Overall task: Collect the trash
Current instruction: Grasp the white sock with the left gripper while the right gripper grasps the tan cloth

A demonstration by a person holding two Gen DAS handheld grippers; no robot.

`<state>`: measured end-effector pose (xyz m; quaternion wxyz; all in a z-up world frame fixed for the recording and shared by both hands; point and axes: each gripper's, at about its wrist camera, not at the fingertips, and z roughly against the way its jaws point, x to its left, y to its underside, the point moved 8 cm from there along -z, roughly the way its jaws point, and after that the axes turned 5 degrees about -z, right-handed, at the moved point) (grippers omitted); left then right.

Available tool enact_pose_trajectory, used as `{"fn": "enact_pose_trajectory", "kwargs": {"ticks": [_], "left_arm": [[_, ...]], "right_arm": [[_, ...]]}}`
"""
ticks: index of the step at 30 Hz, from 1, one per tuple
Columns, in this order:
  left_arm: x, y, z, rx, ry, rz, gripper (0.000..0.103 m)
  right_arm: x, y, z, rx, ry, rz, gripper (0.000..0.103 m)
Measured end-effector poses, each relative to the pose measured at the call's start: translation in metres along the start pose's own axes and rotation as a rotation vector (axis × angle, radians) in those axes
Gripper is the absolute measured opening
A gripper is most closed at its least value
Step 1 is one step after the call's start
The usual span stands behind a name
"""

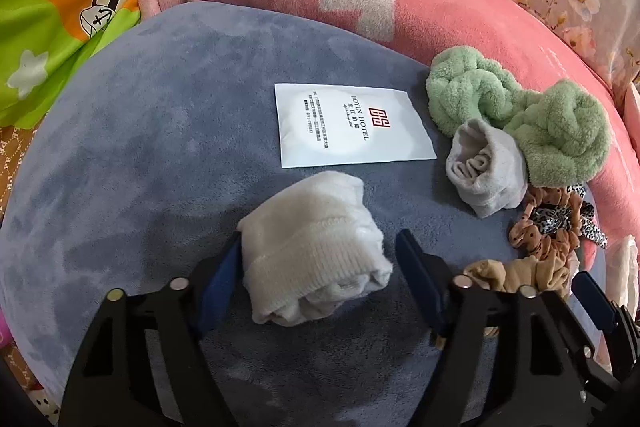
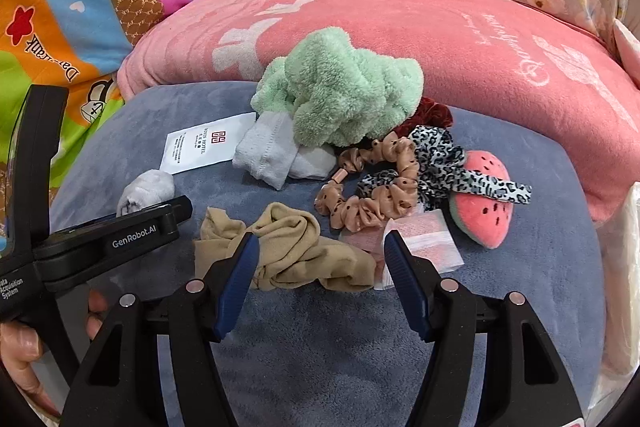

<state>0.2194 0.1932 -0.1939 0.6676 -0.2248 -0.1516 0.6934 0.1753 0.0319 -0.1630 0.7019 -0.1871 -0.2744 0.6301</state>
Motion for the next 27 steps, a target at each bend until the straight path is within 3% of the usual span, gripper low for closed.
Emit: {"fn": "enact_pose_trajectory", "kwargs": {"ticks": [2,8,12,19,27], "left_arm": [[0.001,0.0,0.001,-0.002,-0.003,-0.006,0.054],[0.001,-0.001,0.006,-0.009,-0.004,-0.017,0.038],[-0.006,-0.001,0.014,-0.013,0.019,-0.019,0.034],[-0.034,-0.015,0.052,-0.083,0.061,-0.059,0.033],[-0.108,-0.054,0.114,-0.202,0.182,-0.149,0.033]], "right_arm": [[0.003,0.0,-0.001,0.006,-0.016,-0.001,0.057],[0.018,0.006,-0.004,0.033,-0.072,0.023,0.034],[0.026,0.005,0.001,0.022,-0.08,0.043,0.007],[0.021,-0.026,0.049,-0.096,-0.116,0.028,0.005],[-0.024,-0.075,0.119,-0.252,-0.089,-0.03,0.005]]}}
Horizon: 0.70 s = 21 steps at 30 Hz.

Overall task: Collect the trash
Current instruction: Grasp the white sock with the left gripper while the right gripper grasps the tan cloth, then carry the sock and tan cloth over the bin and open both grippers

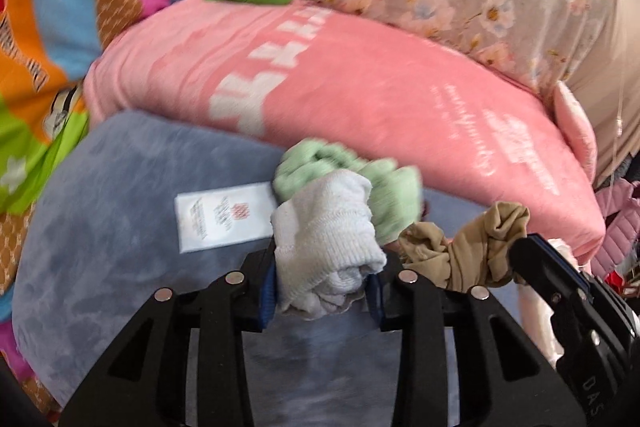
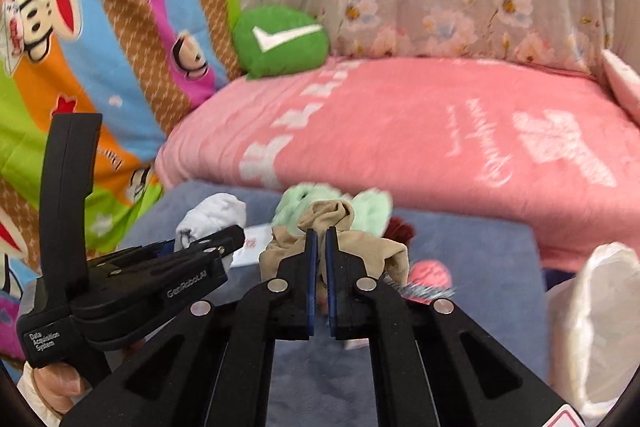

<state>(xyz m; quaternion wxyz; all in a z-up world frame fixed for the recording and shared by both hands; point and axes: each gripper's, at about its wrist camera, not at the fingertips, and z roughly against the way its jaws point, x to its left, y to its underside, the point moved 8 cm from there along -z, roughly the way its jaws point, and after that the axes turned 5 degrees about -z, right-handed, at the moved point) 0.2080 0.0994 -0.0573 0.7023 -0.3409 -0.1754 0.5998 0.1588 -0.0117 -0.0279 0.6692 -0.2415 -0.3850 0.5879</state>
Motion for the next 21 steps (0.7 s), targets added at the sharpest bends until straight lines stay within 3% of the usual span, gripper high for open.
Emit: {"fn": "enact_pose_trajectory", "kwargs": {"ticks": [9,15,21], "left_arm": [[-0.12,-0.047,0.034,-0.086,0.176,-0.139,0.034],[-0.211,-0.049,0.045,-0.096,0.311,-0.237,0.034],[-0.293,-0.03,0.048,-0.058,0.433,-0.31,0.034]], "right_arm": [[-0.092,-0.055,0.08,-0.153,0.154,-0.064,0.005],[-0.164,-0.058,0.126,-0.196,0.271,-0.118,0.005],[-0.234,-0.042,0.161,-0.208,0.384,-0.188,0.005]]}}
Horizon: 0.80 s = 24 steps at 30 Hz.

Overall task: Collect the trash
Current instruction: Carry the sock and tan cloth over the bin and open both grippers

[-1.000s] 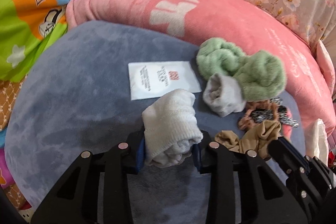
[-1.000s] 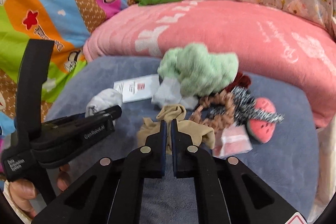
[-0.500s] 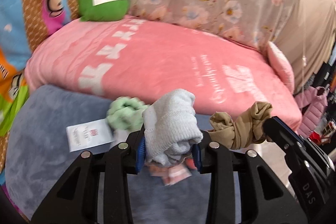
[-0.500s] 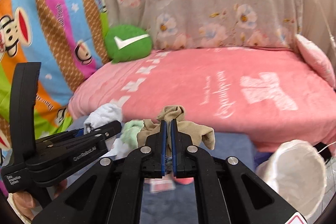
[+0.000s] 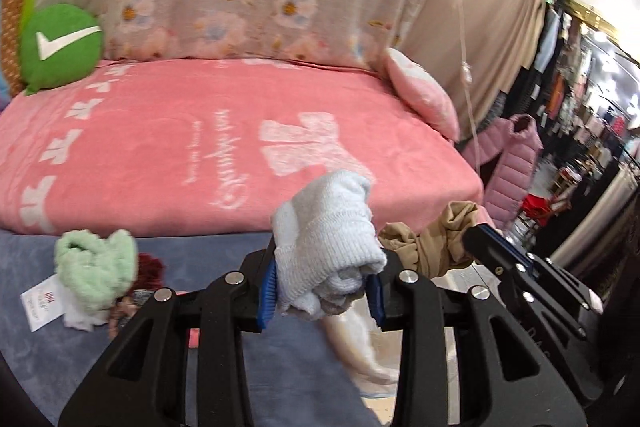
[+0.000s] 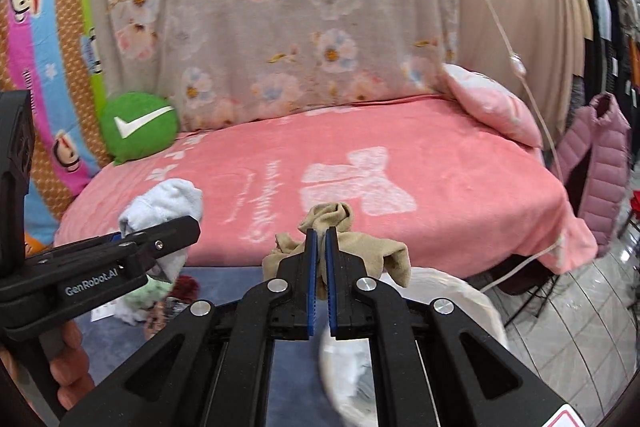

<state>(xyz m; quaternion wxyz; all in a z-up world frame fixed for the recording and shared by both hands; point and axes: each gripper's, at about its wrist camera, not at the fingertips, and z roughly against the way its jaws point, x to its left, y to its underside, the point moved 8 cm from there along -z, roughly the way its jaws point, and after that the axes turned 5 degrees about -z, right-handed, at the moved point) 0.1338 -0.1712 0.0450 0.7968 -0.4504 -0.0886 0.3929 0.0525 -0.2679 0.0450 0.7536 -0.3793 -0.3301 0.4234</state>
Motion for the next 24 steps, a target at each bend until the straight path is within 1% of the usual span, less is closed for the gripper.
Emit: {"fn": "enact_pose_trajectory", "kwargs": {"ticks": [4,6,9,15,17,18,19,20,21,23,24], "left_arm": [[-0.042,0.002,-0.02,0.023,0.062,-0.043,0.034],[-0.064,0.005,-0.03,0.035,0.092,-0.065,0.034],[-0.086,0.009,-0.041,0.051,0.119,-0.095,0.034],[-0.114,0.02,-0.059,0.087,0.166,-0.116,0.036],[-0.119,0.023,-0.063,0.091,0.18,-0.118,0.041],[-0.121,0.023,-0.064,0.089,0.176,-0.119,0.041],[-0.121,0.023,-0.065,0.087,0.167,-0.119,0.049],[-0.12,0.024,-0.066,0.083,0.161,-0.119,0.054],[-0.12,0.025,-0.066,0.08,0.157,-0.118,0.057],[-0.116,0.025,-0.068,0.078,0.141,-0.112,0.07],[-0.113,0.025,-0.068,0.074,0.131,-0.107,0.071]], "right_arm": [[-0.047,0.005,0.001,0.009,0.061,-0.041,0.005],[-0.063,0.01,0.003,0.014,0.084,-0.057,0.004],[-0.089,0.018,0.005,0.022,0.114,-0.088,0.004],[-0.114,0.034,0.008,0.041,0.151,-0.111,0.004],[-0.12,0.039,0.007,0.049,0.157,-0.116,0.004],[-0.121,0.041,0.008,0.05,0.16,-0.117,0.004],[-0.122,0.043,0.008,0.052,0.163,-0.12,0.004],[-0.123,0.044,0.008,0.049,0.165,-0.121,0.004],[-0.124,0.044,0.008,0.049,0.167,-0.121,0.008],[-0.123,0.045,0.007,0.051,0.171,-0.118,0.013],[-0.121,0.046,0.007,0.051,0.172,-0.114,0.018]]}}
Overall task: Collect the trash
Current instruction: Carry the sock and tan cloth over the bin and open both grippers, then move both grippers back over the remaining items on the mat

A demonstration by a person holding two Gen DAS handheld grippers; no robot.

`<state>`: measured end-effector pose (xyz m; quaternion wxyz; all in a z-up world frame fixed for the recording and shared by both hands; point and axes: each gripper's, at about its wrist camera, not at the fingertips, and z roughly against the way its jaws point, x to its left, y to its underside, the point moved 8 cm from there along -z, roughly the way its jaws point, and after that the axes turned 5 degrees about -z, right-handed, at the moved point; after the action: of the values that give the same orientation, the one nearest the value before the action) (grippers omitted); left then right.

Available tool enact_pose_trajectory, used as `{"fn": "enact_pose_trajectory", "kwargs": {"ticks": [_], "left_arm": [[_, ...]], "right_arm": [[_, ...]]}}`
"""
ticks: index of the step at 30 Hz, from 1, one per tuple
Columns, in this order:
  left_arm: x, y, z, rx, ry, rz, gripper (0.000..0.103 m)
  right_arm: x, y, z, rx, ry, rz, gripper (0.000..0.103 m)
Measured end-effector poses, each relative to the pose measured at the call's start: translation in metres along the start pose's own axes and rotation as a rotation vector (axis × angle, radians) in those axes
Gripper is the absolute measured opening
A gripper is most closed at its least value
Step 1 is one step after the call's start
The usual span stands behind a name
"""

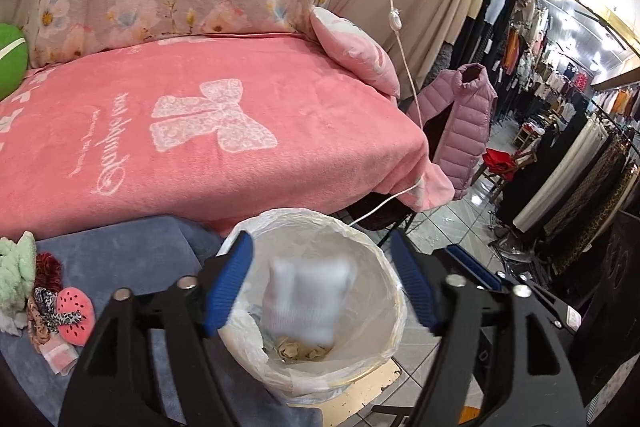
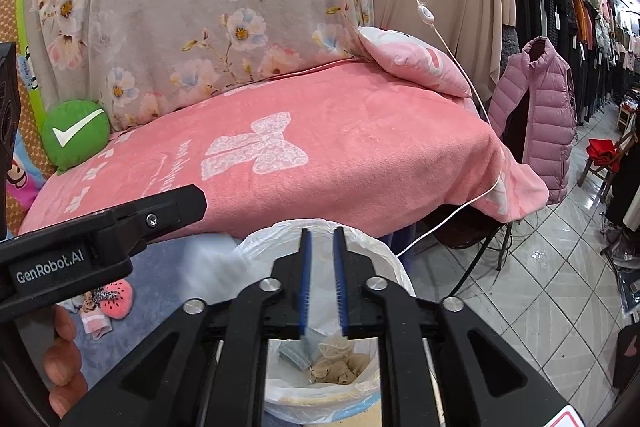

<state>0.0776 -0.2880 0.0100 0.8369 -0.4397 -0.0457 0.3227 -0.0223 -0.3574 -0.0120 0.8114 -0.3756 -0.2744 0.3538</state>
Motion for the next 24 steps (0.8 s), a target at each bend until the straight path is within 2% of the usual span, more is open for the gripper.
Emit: {"fn": "enact_pose_trajectory", "kwargs": {"ticks": [5,7,16,24], "left_arm": [[0.018,0.003,0.003,0.004,-0.032,0.035,0.071],[0.028,0.005,0.006,-0.001,-0.05,0.051,0.071],[0.098,0.027,0.026,-0.002,-0.151,0.168,0.071],[0.17,0.051,0.057,-0.014,-0.267,0.262,0.071]], "right_arm": [[0.009,-0.001,0.001,-0.01,-0.001,0.019,0.035],[0.014,-0.001,0.001,-0.015,-0.007,0.024,0.046],[0.064,0.013,-0.009,0.015,-0.068,0.076,0.053],[0.127,0.032,-0.021,0.056,-0.147,0.136,0.053]]}}
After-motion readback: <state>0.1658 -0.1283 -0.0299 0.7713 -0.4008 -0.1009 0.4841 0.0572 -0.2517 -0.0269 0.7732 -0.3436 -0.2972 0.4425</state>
